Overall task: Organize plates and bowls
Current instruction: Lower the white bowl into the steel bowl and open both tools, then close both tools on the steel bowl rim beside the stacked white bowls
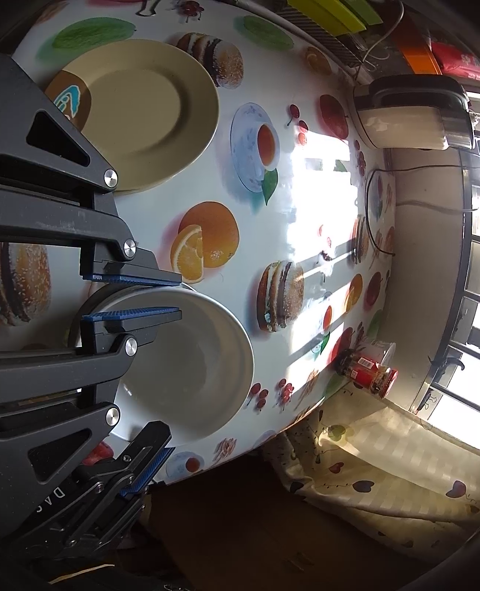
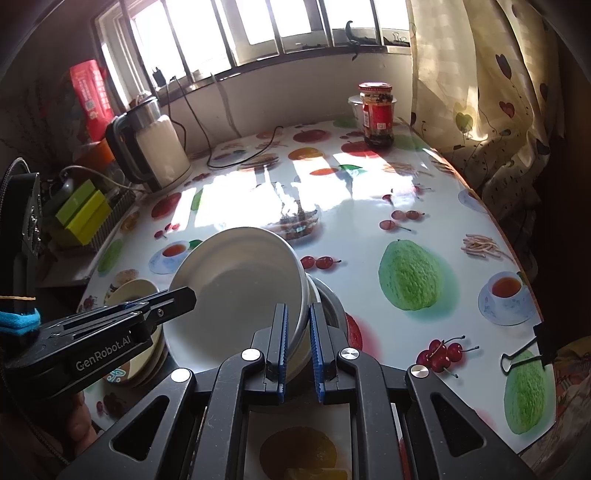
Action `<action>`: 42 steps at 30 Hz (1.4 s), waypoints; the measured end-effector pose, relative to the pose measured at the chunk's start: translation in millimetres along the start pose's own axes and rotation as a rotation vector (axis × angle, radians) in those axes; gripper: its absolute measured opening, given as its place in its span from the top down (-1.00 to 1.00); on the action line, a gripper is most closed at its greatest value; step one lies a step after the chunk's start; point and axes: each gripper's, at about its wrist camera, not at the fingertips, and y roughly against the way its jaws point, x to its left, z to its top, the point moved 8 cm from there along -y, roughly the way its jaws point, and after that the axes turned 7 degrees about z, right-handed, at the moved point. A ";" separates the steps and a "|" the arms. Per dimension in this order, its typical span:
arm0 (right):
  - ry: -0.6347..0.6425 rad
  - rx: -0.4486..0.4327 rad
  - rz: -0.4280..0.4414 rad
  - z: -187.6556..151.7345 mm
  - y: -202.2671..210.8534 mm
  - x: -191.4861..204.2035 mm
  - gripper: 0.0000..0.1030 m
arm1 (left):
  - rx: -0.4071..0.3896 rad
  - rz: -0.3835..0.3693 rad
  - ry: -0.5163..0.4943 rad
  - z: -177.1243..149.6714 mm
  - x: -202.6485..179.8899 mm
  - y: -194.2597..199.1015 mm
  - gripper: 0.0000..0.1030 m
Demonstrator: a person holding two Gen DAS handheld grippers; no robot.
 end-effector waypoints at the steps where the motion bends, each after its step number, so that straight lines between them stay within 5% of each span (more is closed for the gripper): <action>1: 0.000 0.001 -0.001 -0.3 -0.6 -0.2 0.76 | 0.002 0.000 -0.001 -0.3 -0.2 -0.8 0.78; 25: -0.013 0.010 -0.005 -0.8 -5.8 -4.3 0.76 | -0.004 -0.007 -0.001 2.5 -1.3 -3.8 0.78; 28: -0.012 0.013 -0.005 -1.2 -6.3 -4.9 0.69 | -0.008 -0.001 -0.009 3.0 -1.5 -4.2 0.77; 30: -0.018 0.010 -0.003 -1.7 -6.3 -5.5 0.42 | -0.012 0.004 -0.014 3.5 -0.6 -4.7 0.77; 32: -0.024 0.002 0.003 -0.5 -6.4 -6.0 0.27 | -0.009 -0.002 -0.008 2.6 -0.1 -5.3 0.68; 42: -0.062 -0.048 0.010 3.7 -0.1 -16.8 0.17 | -0.062 -0.033 0.044 5.7 20.3 2.5 0.27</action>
